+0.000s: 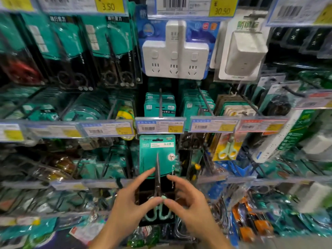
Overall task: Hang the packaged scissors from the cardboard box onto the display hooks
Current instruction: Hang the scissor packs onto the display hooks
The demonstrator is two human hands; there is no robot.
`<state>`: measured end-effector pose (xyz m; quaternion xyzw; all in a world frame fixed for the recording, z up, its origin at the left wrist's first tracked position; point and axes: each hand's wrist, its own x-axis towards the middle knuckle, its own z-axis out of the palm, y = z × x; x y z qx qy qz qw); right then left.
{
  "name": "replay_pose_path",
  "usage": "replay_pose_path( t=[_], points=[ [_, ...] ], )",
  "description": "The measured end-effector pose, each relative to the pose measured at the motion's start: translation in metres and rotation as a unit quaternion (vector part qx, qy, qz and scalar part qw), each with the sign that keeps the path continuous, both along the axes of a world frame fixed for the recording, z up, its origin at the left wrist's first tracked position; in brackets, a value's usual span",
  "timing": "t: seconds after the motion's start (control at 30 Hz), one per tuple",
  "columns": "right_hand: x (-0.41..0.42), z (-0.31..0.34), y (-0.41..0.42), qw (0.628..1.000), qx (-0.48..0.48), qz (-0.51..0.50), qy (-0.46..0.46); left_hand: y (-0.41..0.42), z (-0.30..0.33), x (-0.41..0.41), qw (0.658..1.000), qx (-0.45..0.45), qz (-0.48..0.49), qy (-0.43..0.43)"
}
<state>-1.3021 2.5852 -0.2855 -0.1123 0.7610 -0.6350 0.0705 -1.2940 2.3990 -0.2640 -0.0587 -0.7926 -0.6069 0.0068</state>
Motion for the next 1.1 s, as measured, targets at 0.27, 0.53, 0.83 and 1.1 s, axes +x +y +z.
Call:
replay_pose_path(
  t=[0.27,0.53,0.83,1.1],
  points=[
    [-0.001,0.005,-0.002,0.999,-0.004,-0.029,0.025,-0.010,0.009,-0.003,0.996,-0.026,-0.082,-0.011],
    [-0.033,0.029,-0.005,0.997,0.018,-0.005,0.074,-0.016,0.024,-0.031,0.996,-0.052,-0.050,0.043],
    [-0.044,0.023,-0.010,0.994,0.054,0.002,0.094,-0.014,0.014,-0.040,0.997,-0.059,-0.039,0.033],
    [-0.042,0.023,-0.006,0.993,0.057,0.005,0.102,-0.010,0.016,-0.039,0.997,-0.050,-0.043,0.033]
  ],
)
